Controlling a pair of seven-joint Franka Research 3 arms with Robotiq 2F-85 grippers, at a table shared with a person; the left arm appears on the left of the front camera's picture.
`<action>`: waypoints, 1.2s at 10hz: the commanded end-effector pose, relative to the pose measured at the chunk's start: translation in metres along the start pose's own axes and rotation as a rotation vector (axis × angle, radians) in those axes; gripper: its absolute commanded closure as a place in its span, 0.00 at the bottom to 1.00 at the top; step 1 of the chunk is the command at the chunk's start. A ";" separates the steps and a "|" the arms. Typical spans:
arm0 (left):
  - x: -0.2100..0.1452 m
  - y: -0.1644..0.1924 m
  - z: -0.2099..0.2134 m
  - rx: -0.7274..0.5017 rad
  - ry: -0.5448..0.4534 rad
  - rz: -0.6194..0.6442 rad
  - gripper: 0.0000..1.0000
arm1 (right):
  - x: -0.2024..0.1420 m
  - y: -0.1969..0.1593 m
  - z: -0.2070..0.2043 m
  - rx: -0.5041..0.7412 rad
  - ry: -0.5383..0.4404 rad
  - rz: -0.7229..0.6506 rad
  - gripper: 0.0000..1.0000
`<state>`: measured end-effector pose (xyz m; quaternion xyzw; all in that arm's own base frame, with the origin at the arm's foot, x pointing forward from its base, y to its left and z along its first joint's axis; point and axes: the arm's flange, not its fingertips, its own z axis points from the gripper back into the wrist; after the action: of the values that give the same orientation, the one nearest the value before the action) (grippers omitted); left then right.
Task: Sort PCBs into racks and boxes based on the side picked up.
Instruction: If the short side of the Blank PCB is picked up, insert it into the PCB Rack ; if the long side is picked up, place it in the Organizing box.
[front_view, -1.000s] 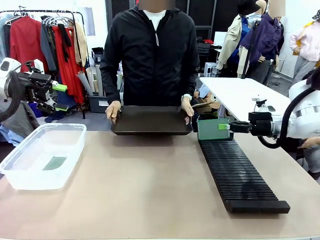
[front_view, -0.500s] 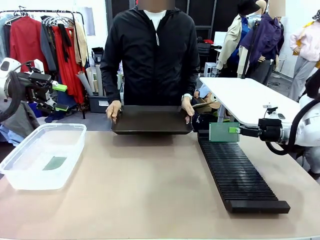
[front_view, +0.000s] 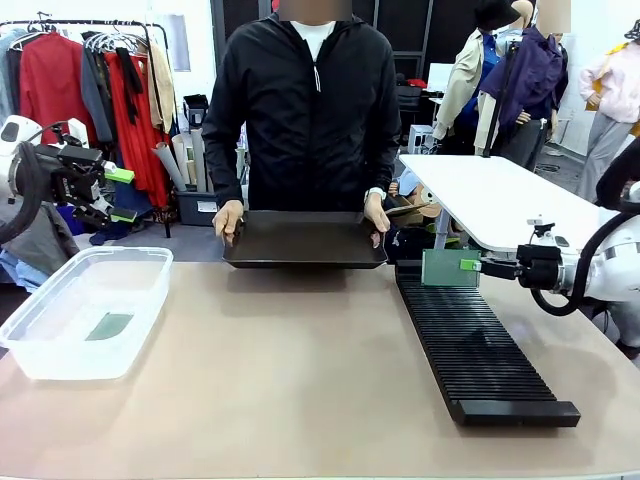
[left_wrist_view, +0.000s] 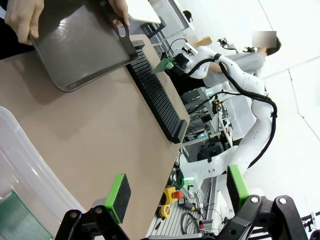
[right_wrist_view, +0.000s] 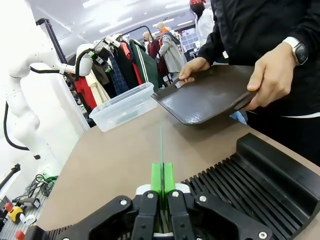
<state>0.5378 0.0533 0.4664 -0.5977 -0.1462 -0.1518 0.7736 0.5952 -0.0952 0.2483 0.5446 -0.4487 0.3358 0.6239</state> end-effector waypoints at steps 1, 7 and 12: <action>0.000 -0.001 0.001 0.006 0.005 0.001 0.00 | 0.003 -0.013 0.002 0.006 -0.030 0.019 1.00; 0.000 -0.001 0.001 0.006 0.005 0.001 0.00 | -0.007 -0.013 0.000 0.001 -0.005 -0.002 1.00; 0.000 -0.001 0.001 0.006 0.005 0.001 0.00 | -0.011 -0.015 0.000 0.008 -0.007 -0.008 1.00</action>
<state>0.5378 0.0534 0.4665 -0.5976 -0.1462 -0.1518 0.7736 0.6041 -0.0966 0.2307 0.5509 -0.4465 0.3319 0.6221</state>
